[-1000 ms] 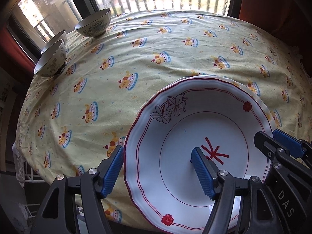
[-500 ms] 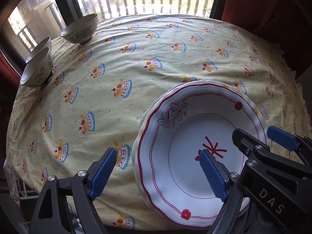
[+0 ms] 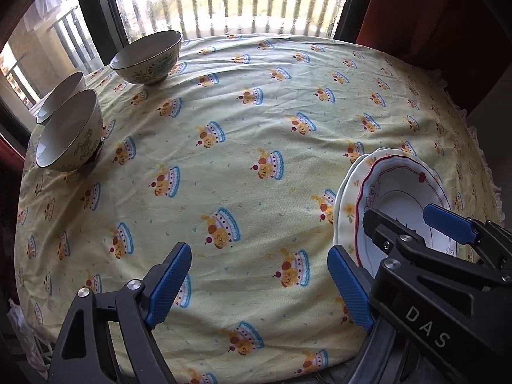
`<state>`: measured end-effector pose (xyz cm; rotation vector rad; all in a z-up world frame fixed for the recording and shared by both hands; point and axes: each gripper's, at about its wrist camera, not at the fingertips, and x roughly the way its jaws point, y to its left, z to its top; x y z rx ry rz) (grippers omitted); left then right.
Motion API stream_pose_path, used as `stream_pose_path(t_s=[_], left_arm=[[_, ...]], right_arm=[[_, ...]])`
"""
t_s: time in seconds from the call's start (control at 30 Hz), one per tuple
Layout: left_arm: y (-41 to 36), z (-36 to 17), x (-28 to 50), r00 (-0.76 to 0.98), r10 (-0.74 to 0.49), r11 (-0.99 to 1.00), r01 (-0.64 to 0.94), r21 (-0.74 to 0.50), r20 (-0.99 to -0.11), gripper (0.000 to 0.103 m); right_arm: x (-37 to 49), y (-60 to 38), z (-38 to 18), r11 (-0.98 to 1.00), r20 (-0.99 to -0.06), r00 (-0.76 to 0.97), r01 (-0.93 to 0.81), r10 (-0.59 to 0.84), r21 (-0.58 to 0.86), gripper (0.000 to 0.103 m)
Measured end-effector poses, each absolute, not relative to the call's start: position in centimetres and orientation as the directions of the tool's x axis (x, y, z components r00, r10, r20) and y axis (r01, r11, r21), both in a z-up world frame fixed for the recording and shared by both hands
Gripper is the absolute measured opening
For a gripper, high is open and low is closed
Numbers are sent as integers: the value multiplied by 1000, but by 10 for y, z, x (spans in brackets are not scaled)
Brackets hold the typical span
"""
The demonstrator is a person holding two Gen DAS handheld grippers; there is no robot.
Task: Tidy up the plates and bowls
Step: 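Open both grippers off the dish and move toward the large white bowl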
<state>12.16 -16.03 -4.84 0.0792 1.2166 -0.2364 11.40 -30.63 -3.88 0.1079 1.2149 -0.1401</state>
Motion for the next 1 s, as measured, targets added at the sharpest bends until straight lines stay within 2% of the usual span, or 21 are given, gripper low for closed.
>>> stream_pose_path(t_s=[0.5, 1.0], left_arm=[[-29, -43, 155, 350, -157, 975, 205, -88, -924, 82], [36, -25, 223, 392, -122, 987, 148, -68, -912, 78]], right_arm=[[152, -172, -36, 987, -926, 376, 162, -41, 22, 73], [218, -99, -9, 987, -906, 423, 154, -26, 43, 73]])
